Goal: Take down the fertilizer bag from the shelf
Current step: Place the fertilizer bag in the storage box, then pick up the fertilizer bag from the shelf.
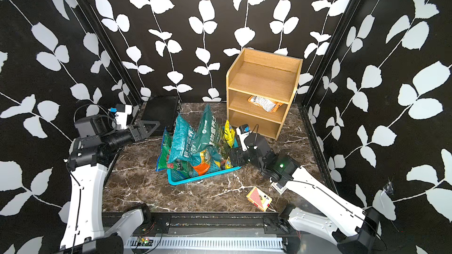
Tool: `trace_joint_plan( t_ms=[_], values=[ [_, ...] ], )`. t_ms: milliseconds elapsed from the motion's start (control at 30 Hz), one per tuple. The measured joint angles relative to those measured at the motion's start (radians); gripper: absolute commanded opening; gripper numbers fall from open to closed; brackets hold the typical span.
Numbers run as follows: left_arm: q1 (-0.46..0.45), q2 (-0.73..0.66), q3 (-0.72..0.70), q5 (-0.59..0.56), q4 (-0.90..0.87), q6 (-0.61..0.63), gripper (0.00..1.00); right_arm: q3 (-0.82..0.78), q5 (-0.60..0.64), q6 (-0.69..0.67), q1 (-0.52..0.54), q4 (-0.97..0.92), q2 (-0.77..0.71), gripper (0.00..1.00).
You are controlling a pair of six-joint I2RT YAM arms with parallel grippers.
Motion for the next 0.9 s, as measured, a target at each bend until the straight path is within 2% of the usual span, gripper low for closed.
trace_joint_plan(
  t_ms=[133, 233, 367, 467, 567, 667, 900],
  values=[
    [0.0, 0.0, 0.0, 0.001, 0.001, -0.001, 0.99, -0.045, 0.177, 0.119, -0.042, 0.074, -0.023, 1.0],
    [0.0, 0.0, 0.0, 0.003, 0.002, -0.005, 0.98, -0.071, 0.262, 0.224, -0.124, 0.16, 0.002, 1.0],
    [0.0, 0.0, -0.004, 0.005, 0.008, -0.008, 0.99, -0.076, 0.282, 0.409, -0.292, 0.275, 0.112, 1.0],
    [0.0, 0.0, -0.006, 0.006, 0.009, -0.011, 0.99, -0.072, 0.277, 0.499, -0.381, 0.345, 0.222, 1.0],
    [0.0, 0.0, -0.008, 0.008, 0.013, -0.015, 0.99, -0.034, 0.285, 0.556, -0.402, 0.345, 0.327, 0.99],
    [0.0, 0.0, -0.01, 0.009, 0.018, -0.019, 0.99, 0.027, 0.295, 0.591, -0.403, 0.358, 0.412, 0.95],
    [0.0, 0.002, -0.013, 0.01, 0.023, -0.019, 0.99, 0.129, 0.375, 0.591, -0.405, 0.39, 0.485, 0.9]
  ],
)
